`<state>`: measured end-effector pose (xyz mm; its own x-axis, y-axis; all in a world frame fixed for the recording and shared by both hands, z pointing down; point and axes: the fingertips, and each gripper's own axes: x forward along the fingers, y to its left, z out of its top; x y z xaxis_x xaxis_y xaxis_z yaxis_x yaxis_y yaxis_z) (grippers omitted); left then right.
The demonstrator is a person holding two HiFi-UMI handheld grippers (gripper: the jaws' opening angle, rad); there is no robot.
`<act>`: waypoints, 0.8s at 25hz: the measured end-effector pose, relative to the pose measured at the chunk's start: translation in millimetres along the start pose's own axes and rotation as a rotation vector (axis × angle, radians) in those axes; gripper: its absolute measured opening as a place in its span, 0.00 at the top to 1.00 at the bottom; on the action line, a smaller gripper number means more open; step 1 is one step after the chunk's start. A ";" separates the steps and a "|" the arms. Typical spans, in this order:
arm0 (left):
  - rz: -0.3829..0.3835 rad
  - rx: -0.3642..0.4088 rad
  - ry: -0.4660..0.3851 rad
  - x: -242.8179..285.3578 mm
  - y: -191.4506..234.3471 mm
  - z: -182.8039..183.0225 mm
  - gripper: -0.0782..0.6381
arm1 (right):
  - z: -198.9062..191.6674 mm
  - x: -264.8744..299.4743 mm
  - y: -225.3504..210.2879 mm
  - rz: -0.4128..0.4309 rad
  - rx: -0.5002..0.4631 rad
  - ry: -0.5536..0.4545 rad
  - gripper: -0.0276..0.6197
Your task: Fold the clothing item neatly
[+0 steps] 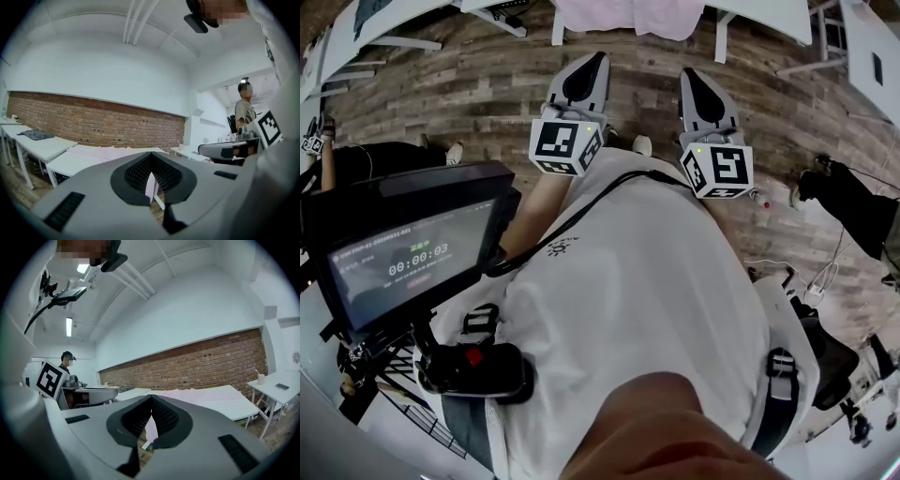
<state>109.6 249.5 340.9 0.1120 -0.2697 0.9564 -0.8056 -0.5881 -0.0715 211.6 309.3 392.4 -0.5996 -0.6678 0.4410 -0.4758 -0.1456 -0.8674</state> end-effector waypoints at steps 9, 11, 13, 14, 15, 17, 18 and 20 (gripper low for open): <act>0.007 -0.004 -0.007 -1.7 -1.4 0.1 0.89 | -0.4 1.6 2.2 0.015 -0.009 0.005 0.95; 0.006 0.001 -0.010 0.3 -2.4 0.9 0.89 | 0.7 1.2 -0.8 0.010 -0.013 0.003 0.95; 0.005 0.004 -0.012 1.6 -4.0 1.1 0.89 | 0.8 0.9 -3.2 0.005 -0.015 0.004 0.95; 0.003 0.006 -0.014 2.1 -4.7 1.3 0.89 | 1.4 1.0 -3.7 0.004 -0.017 0.003 0.95; 0.001 0.008 -0.015 2.7 -5.0 1.7 0.89 | 2.7 1.3 -3.8 0.004 -0.020 0.000 0.95; -0.005 0.015 -0.016 4.1 -5.3 2.5 0.89 | 6.1 1.4 -4.1 0.003 -0.024 -0.009 0.95; -0.007 0.017 -0.018 5.1 -5.1 3.4 0.89 | 7.6 1.4 -4.9 0.001 -0.025 -0.014 0.95; -0.006 0.016 -0.029 7.6 -3.2 6.4 0.89 | 9.7 2.1 -7.7 -0.004 -0.027 -0.023 0.95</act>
<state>116.7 244.4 346.6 0.1336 -0.2876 0.9484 -0.7954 -0.6020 -0.0705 220.2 301.9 397.8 -0.5827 -0.6842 0.4386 -0.4955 -0.1287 -0.8590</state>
